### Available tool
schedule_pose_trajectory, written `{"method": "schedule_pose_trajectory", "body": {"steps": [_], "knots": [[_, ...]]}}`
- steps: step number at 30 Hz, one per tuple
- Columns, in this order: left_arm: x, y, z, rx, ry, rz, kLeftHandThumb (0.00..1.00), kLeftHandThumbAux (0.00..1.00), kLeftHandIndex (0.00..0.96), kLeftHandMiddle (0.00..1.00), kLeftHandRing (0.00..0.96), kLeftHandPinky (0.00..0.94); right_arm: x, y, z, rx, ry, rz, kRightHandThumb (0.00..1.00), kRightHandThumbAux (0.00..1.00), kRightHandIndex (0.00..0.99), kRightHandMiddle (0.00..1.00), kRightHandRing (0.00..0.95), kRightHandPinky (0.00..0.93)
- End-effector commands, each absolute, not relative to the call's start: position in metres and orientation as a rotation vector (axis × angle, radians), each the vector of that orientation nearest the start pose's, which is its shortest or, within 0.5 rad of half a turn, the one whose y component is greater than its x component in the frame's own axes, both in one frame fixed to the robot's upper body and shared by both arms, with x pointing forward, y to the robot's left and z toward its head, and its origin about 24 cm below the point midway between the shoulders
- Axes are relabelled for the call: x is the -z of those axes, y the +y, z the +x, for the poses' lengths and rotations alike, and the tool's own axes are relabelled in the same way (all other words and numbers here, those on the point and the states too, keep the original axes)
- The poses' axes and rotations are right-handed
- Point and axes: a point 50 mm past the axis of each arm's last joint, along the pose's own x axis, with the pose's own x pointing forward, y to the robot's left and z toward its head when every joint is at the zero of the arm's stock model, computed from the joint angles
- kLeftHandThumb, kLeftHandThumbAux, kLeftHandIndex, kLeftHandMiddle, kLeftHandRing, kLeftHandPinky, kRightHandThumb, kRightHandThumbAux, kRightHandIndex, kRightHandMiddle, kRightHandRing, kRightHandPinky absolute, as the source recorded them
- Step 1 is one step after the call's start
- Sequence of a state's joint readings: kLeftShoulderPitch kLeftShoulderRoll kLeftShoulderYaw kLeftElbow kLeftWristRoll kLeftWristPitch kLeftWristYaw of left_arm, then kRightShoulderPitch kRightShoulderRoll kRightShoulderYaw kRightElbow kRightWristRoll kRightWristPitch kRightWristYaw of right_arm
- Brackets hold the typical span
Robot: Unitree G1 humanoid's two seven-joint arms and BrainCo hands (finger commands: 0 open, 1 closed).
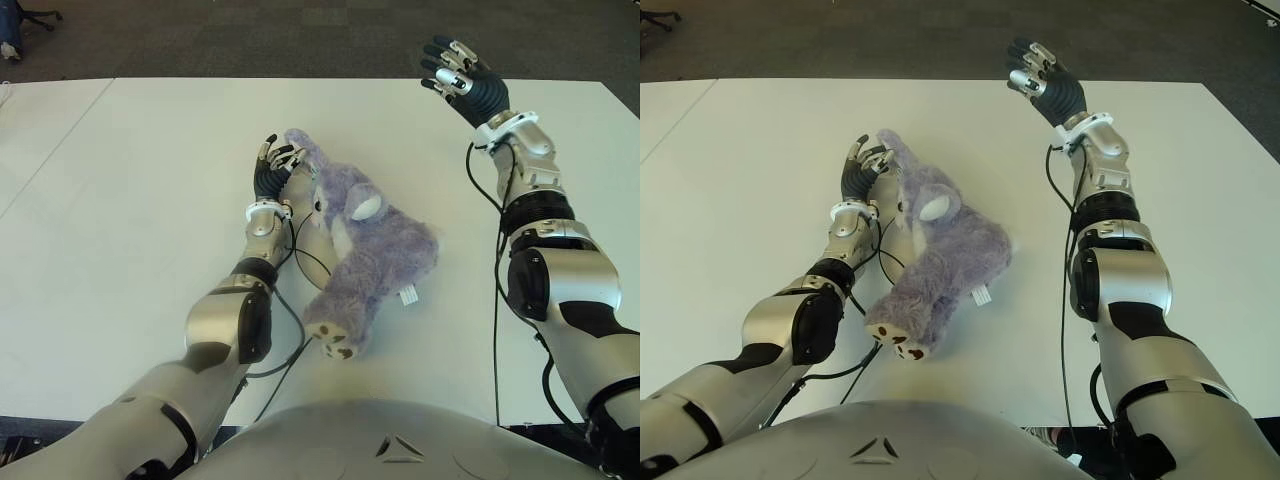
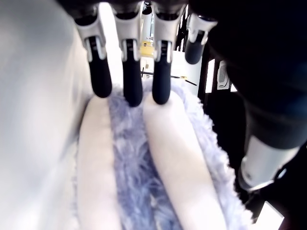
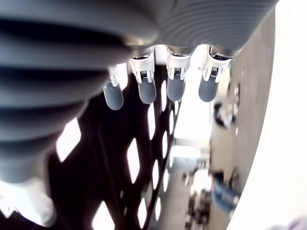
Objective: Put the doll into the plate.
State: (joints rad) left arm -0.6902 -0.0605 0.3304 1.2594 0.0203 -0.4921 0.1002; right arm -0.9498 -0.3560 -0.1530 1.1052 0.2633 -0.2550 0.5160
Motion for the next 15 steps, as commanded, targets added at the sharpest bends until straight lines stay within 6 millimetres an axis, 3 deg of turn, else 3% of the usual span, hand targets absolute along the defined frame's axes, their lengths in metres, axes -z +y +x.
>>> {"method": "schedule_pose_trajectory", "body": {"steps": [1, 12, 15], "knots": [[0.064, 0.120, 0.291, -0.153, 0.484, -0.169, 0.000, 0.693, 0.118, 0.296, 0.318, 0.312, -0.108, -0.194, 0.396, -0.188, -0.046, 0.023, 0.000, 0.713, 0.049, 0.019, 0.000, 0.000], [0.067, 0.123, 0.288, -0.155, 0.509, -0.166, 0.000, 0.676, 0.097, 0.284, 0.299, 0.270, -0.094, -0.191, 0.395, -0.078, 0.030, -0.015, 0.000, 0.716, 0.024, 0.008, 0.000, 0.000], [0.067, 0.124, 0.289, -0.158, 0.506, -0.167, 0.000, 0.682, 0.101, 0.287, 0.302, 0.298, -0.090, -0.191, 0.394, -0.066, 0.044, -0.017, 0.000, 0.715, 0.023, 0.009, 0.000, 0.000]]}}
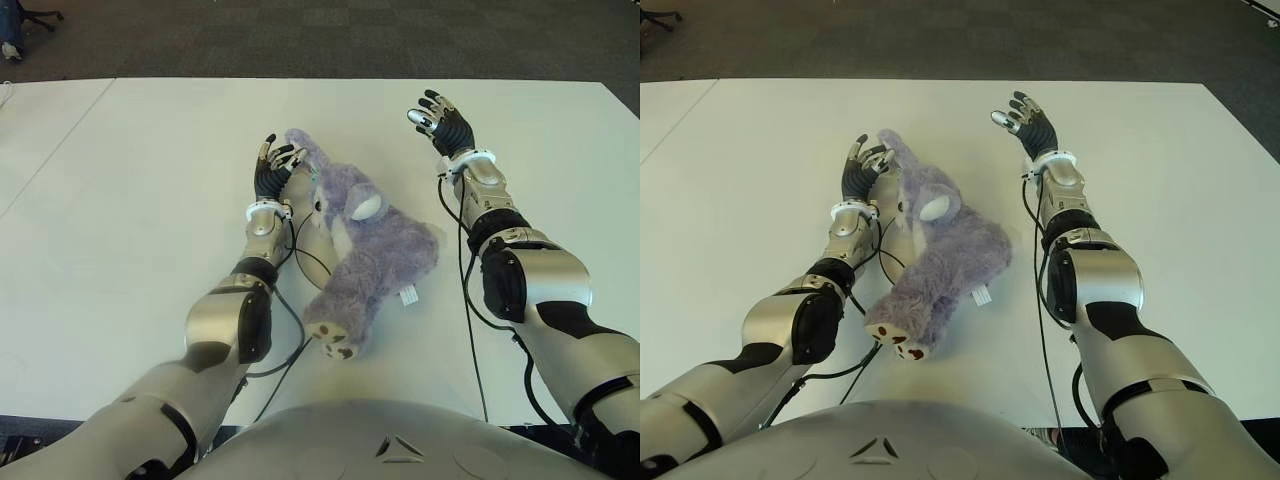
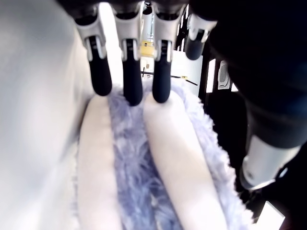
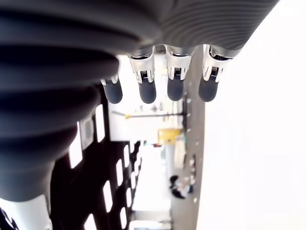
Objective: Put the doll into the plate.
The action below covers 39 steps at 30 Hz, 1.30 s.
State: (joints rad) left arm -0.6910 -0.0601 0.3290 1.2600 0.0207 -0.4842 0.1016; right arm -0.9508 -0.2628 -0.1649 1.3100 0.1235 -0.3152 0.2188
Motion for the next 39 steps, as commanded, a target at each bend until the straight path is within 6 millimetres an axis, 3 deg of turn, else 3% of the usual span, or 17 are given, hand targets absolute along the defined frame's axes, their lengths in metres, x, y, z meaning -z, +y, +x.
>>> {"method": "schedule_pose_trajectory", "body": {"steps": [1, 24, 32, 39], "knots": [[0.067, 0.124, 0.289, -0.158, 0.507, -0.171, 0.000, 0.683, 0.102, 0.288, 0.303, 0.304, -0.088, -0.191, 0.393, -0.064, 0.049, -0.016, 0.000, 0.715, 0.023, 0.010, 0.000, 0.000], [0.067, 0.121, 0.288, -0.151, 0.495, -0.189, 0.000, 0.722, 0.112, 0.295, 0.319, 0.322, -0.055, -0.188, 0.378, -0.016, 0.116, -0.044, 0.000, 0.627, 0.028, 0.033, 0.010, 0.019], [0.068, 0.125, 0.287, -0.155, 0.505, -0.184, 0.000, 0.721, 0.120, 0.287, 0.309, 0.297, -0.026, -0.180, 0.361, 0.028, 0.156, 0.047, 0.000, 0.607, 0.046, 0.054, 0.034, 0.033], [0.065, 0.122, 0.289, -0.150, 0.481, -0.165, 0.000, 0.702, 0.131, 0.290, 0.312, 0.306, -0.005, -0.188, 0.342, 0.046, 0.156, 0.085, 0.000, 0.626, 0.083, 0.089, 0.068, 0.078]]}}
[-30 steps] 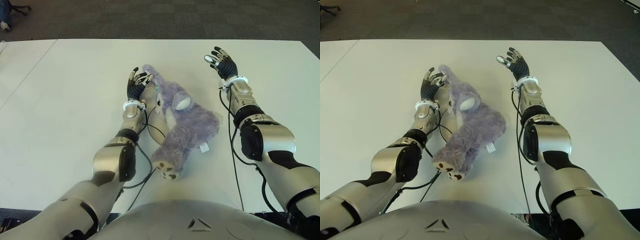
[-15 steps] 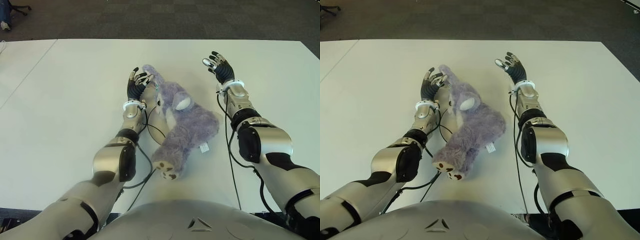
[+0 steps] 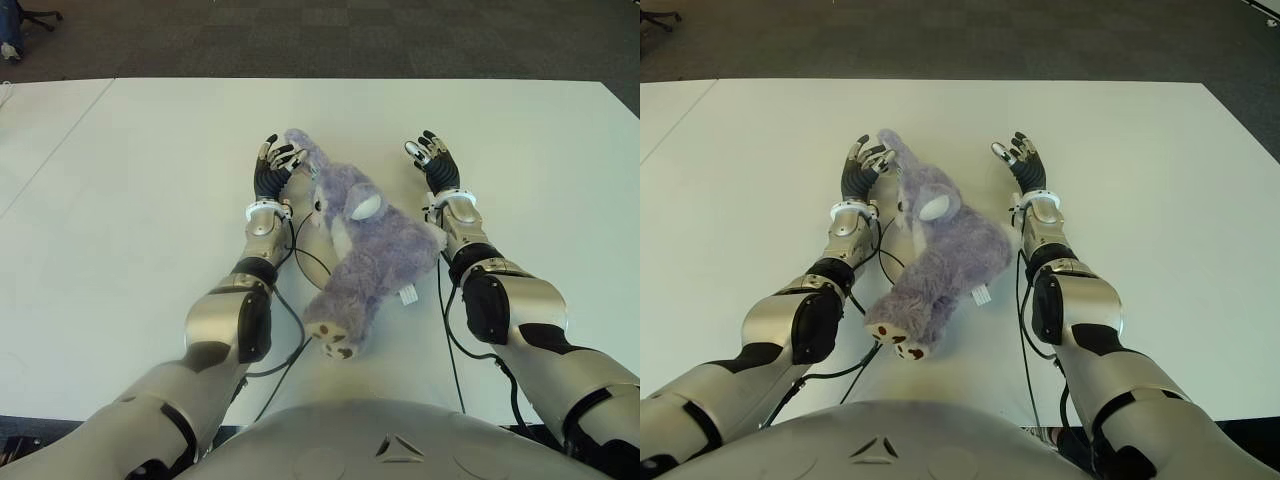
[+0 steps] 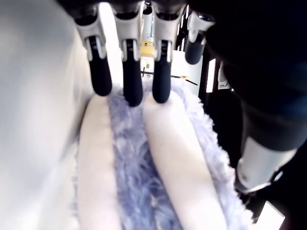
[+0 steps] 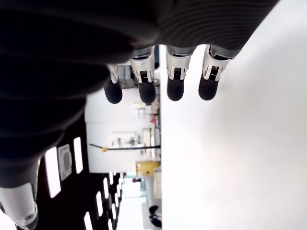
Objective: Put the doll into the plate.
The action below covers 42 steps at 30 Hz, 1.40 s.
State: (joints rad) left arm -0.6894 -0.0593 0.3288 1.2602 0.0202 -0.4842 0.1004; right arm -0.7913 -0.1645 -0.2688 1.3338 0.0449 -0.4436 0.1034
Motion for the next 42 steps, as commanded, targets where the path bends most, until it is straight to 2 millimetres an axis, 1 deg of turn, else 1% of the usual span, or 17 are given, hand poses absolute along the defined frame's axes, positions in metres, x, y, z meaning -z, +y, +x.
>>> {"method": "schedule_pose_trajectory", "body": {"steps": [1, 8, 9, 11, 16, 20, 24, 28, 31, 38, 42], "knots": [[0.065, 0.122, 0.290, -0.150, 0.482, -0.163, 0.000, 0.701, 0.132, 0.290, 0.312, 0.306, -0.003, -0.188, 0.340, 0.048, 0.158, 0.090, 0.000, 0.628, 0.085, 0.091, 0.069, 0.080], [0.068, 0.126, 0.288, -0.157, 0.509, -0.160, 0.000, 0.686, 0.146, 0.300, 0.321, 0.319, 0.009, -0.188, 0.331, 0.059, 0.176, 0.118, 0.000, 0.628, 0.117, 0.106, 0.088, 0.097], [0.068, 0.126, 0.288, -0.157, 0.506, -0.163, 0.000, 0.686, 0.145, 0.300, 0.321, 0.320, 0.013, -0.186, 0.327, 0.061, 0.181, 0.131, 0.000, 0.626, 0.119, 0.107, 0.089, 0.097], [0.067, 0.127, 0.288, -0.159, 0.501, -0.165, 0.000, 0.692, 0.138, 0.294, 0.321, 0.320, 0.020, -0.183, 0.321, 0.064, 0.187, 0.151, 0.000, 0.582, 0.131, 0.102, 0.084, 0.089], [0.068, 0.129, 0.288, -0.157, 0.502, -0.166, 0.000, 0.687, 0.129, 0.288, 0.313, 0.299, 0.029, -0.176, 0.313, 0.054, 0.205, 0.168, 0.000, 0.552, 0.136, 0.097, 0.078, 0.080], [0.068, 0.131, 0.288, -0.153, 0.498, -0.161, 0.000, 0.684, 0.127, 0.285, 0.305, 0.297, 0.039, -0.171, 0.304, 0.050, 0.238, 0.175, 0.000, 0.538, 0.142, 0.094, 0.072, 0.074], [0.068, 0.133, 0.288, -0.150, 0.494, -0.154, 0.000, 0.675, 0.129, 0.287, 0.302, 0.272, 0.048, -0.168, 0.296, 0.049, 0.271, 0.180, 0.000, 0.532, 0.137, 0.083, 0.062, 0.060], [0.069, 0.137, 0.286, -0.154, 0.502, -0.145, 0.000, 0.669, 0.140, 0.289, 0.300, 0.280, 0.064, -0.162, 0.281, 0.050, 0.347, 0.153, 0.000, 0.527, 0.122, 0.074, 0.049, 0.048], [0.070, 0.139, 0.285, -0.160, 0.499, -0.152, 0.000, 0.659, 0.137, 0.282, 0.294, 0.277, 0.065, -0.161, 0.281, 0.057, 0.362, 0.119, 0.000, 0.530, 0.106, 0.069, 0.046, 0.050], [0.069, 0.139, 0.285, -0.153, 0.480, -0.170, 0.000, 0.654, 0.137, 0.276, 0.287, 0.267, 0.059, -0.165, 0.290, 0.091, 0.384, 0.056, 0.000, 0.545, 0.095, 0.072, 0.051, 0.060], [0.069, 0.137, 0.286, -0.150, 0.474, -0.176, 0.000, 0.666, 0.148, 0.291, 0.306, 0.315, 0.062, -0.165, 0.290, 0.103, 0.416, 0.058, 0.000, 0.584, 0.103, 0.084, 0.063, 0.077]]}}
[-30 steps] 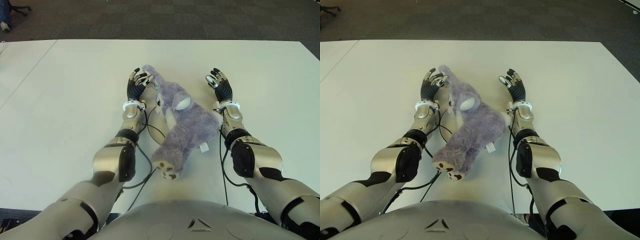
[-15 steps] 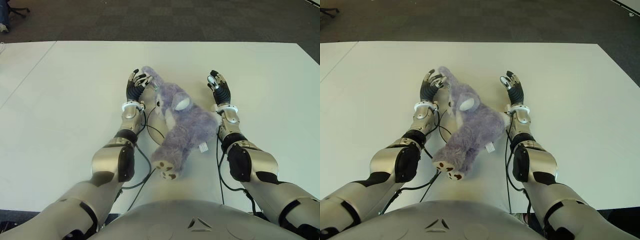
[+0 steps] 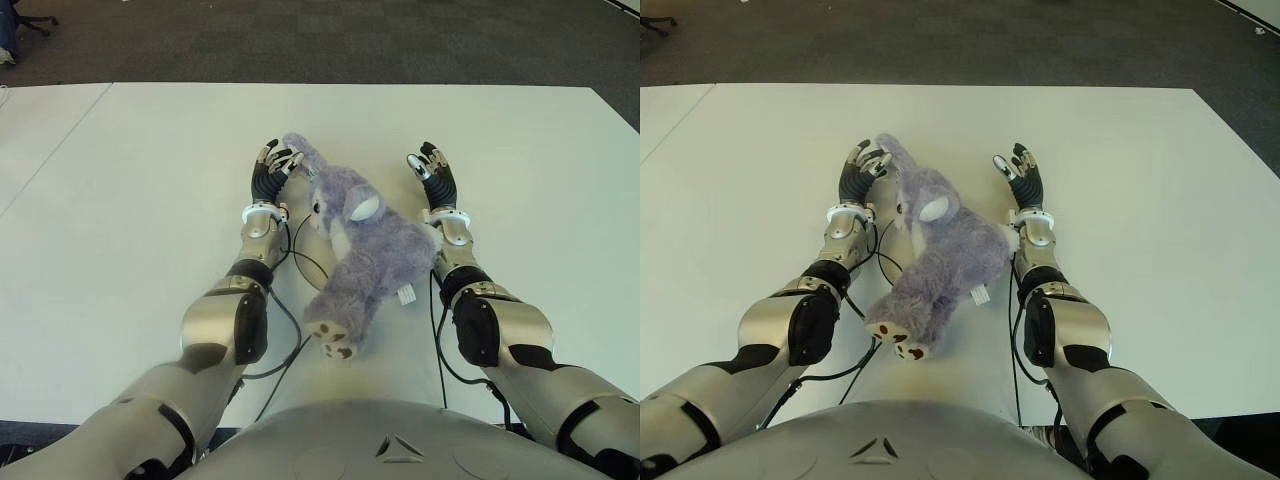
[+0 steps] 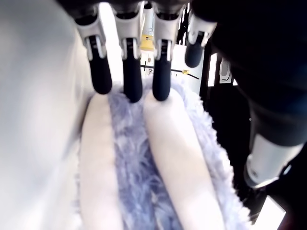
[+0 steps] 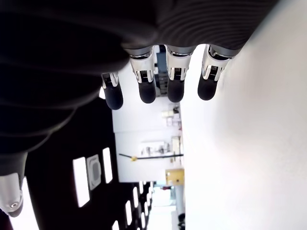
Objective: Put the doll into the plate.
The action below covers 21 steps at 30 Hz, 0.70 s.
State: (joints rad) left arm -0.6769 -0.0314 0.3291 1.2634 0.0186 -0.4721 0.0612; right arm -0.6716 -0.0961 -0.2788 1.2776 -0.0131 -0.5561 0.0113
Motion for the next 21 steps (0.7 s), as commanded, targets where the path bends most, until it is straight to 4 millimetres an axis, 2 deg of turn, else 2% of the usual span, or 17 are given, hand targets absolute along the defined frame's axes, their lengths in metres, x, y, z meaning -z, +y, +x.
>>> {"method": "schedule_pose_trajectory", "body": {"steps": [1, 8, 21], "knots": [[0.0686, 0.1378, 0.2857, -0.152, 0.475, -0.177, 0.000, 0.669, 0.149, 0.294, 0.307, 0.308, 0.0622, -0.1648, 0.2900, 0.104, 0.426, 0.061, 0.000, 0.593, 0.105, 0.090, 0.068, 0.084], [0.0679, 0.1377, 0.2862, -0.161, 0.467, -0.201, 0.000, 0.683, 0.162, 0.305, 0.320, 0.315, 0.0648, -0.1667, 0.2884, 0.119, 0.453, 0.082, 0.000, 0.648, 0.121, 0.124, 0.104, 0.135], [0.0682, 0.1367, 0.2861, -0.149, 0.475, -0.166, 0.000, 0.663, 0.162, 0.296, 0.312, 0.293, 0.0659, -0.1654, 0.2874, 0.128, 0.458, 0.080, 0.000, 0.730, 0.124, 0.140, 0.127, 0.141]]}}
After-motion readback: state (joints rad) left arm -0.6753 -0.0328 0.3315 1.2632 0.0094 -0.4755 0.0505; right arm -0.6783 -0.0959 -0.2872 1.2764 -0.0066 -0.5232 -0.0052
